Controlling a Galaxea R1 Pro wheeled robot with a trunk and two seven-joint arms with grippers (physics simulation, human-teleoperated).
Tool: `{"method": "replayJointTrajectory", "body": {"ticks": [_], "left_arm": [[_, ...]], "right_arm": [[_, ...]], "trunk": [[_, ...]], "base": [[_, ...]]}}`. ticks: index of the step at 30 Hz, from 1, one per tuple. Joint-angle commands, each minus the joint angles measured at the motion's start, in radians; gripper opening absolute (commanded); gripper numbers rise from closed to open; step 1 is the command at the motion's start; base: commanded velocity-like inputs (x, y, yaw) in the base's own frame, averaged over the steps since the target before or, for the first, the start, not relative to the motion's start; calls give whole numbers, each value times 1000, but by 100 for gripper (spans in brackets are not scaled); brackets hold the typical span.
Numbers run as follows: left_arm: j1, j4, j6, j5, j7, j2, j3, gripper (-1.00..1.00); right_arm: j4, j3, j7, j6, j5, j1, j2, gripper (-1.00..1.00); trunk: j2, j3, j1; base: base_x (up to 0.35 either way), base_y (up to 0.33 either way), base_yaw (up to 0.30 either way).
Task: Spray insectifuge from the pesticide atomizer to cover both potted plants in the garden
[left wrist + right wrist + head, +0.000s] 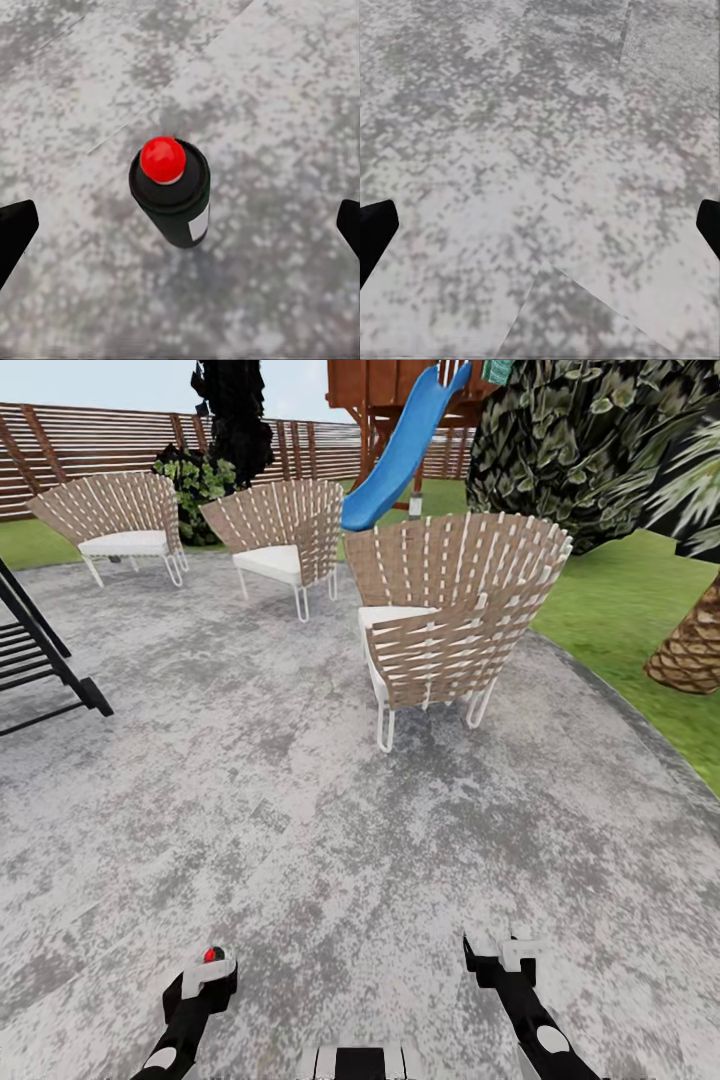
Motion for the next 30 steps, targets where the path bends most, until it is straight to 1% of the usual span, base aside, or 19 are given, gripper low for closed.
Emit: {"method": "replayJointTrajectory", "body": {"ticks": [1,10,14,22,30], "left_arm": [[0,0,-3,6,0,0,-2,100],[0,0,-5,6,0,0,-3,100],[0,0,-5,5,0,0,-3,100],[0,-2,-4,4,0,0,-4,100],[0,-3,-2,4,0,0,-4,100]], "right_arm": [[1,0,0,-3,0,0,0,100],[1,0,-1,-3,0,0,0,100],[1,0,-1,-3,0,0,0,100],[1,0,1,-3,1,0,0,100],[1,0,1,-3,2,0,0,100]], "trunk": [[-1,-6,0],[-3,-55,4],[-3,-60,4],[-3,-62,4],[-3,-62,4]], "base": [[0,0,0],[0,0,0],[0,0,0],[1,0,0],[222,0,0]]}}
